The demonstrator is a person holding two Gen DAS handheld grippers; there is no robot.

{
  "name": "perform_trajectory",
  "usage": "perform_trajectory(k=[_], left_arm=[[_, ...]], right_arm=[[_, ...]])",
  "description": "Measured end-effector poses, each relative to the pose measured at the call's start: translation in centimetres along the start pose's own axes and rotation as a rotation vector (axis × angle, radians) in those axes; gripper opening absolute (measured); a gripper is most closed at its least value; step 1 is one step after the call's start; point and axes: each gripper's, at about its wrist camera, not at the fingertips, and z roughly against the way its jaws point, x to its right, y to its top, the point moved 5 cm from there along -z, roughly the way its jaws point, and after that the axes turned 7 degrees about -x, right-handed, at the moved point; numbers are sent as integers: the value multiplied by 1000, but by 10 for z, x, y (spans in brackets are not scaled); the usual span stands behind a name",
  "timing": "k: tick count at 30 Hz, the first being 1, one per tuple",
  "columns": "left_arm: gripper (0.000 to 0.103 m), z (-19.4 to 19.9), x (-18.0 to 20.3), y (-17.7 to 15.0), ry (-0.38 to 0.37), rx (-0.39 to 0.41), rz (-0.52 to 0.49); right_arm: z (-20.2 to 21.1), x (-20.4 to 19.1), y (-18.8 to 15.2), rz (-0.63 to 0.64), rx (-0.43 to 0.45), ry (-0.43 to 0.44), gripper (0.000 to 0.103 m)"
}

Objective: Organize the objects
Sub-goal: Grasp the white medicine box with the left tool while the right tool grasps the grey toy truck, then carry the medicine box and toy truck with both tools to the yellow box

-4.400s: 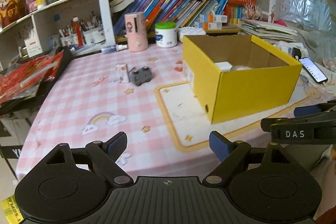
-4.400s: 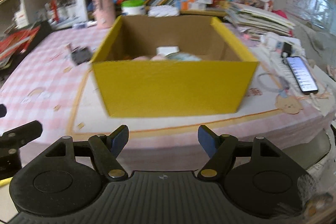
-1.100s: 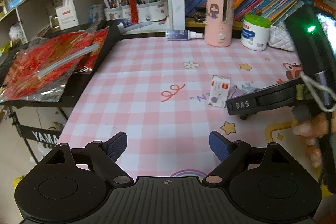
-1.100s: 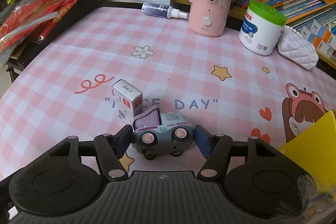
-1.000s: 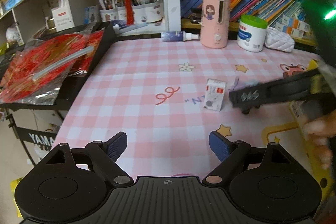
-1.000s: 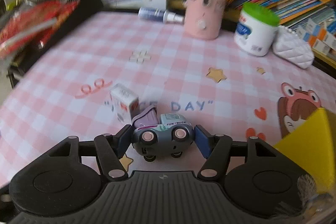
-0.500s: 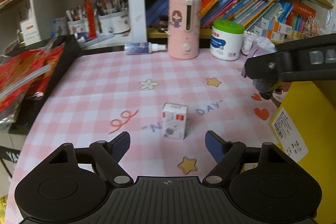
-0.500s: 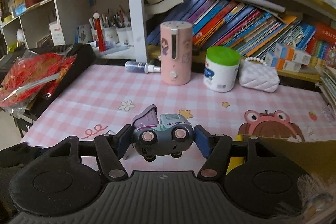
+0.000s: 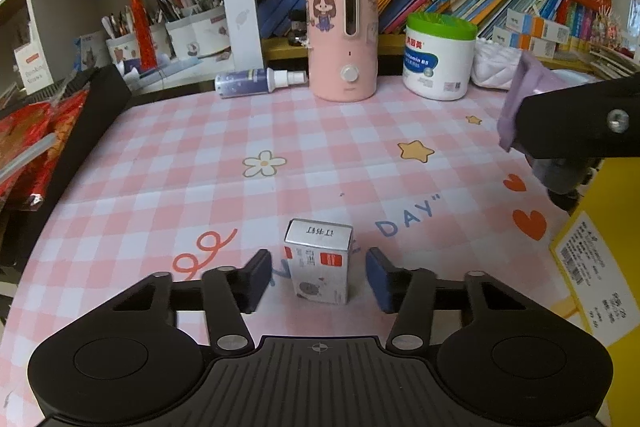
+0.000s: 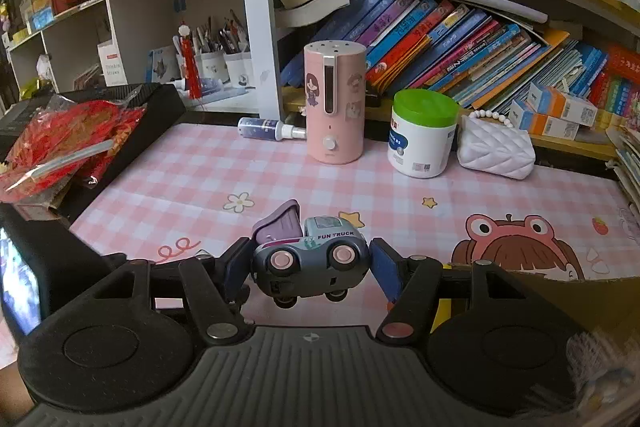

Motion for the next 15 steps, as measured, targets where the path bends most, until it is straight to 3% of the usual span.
perform_trajectory(k=[3,7,15], left_arm=[[30,-7,1,0,-6,-5,-10],[28,-3,-1,-1,-9,-1,-15],[28,56,-24,-10,-37,51,71]], right_arm=[[-2,1,0,-2,-5,-1,61],[-3,3,-1,-14,-13,0,61],[12,-5,-5,-11,9,13,61]])
